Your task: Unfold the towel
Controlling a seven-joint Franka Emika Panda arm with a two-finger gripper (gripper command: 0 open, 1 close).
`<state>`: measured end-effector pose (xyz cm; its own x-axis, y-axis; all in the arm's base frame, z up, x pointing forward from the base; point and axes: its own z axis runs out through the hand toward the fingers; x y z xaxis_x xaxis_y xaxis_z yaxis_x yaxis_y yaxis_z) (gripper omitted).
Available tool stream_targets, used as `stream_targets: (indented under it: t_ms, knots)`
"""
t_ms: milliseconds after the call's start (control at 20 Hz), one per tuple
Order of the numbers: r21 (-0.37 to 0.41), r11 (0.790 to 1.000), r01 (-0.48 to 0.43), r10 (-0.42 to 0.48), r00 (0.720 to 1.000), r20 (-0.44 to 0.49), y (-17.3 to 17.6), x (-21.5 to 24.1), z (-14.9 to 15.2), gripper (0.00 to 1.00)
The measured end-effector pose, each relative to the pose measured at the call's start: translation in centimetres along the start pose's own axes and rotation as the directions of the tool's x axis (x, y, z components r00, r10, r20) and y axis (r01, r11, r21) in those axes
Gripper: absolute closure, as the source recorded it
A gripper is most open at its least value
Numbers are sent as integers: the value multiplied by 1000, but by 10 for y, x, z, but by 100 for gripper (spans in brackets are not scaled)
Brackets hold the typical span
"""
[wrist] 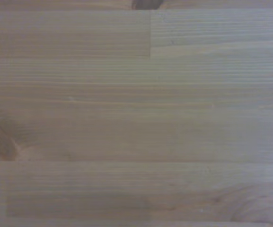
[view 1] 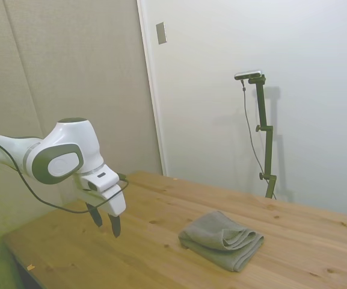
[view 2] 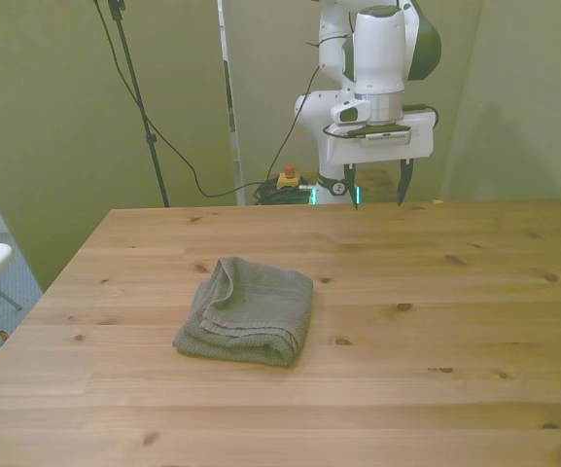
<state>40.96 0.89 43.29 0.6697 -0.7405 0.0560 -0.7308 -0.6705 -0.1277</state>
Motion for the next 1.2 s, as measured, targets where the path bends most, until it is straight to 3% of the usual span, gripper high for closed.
stream_targets:
  t_ms: [150, 400, 800, 1200]
  knots:
    - [0, 1000, 4, -4, 1000, 0, 3, 4, -1, 0]
    - [22, 999, -34, 35, 998, -56, 12, 42, -31, 0]
    - [45, 988, -150, 153, 986, -65, 82, 130, -65, 0]
    - [7, 990, -142, 142, 990, -23, 151, 220, -32, 0]
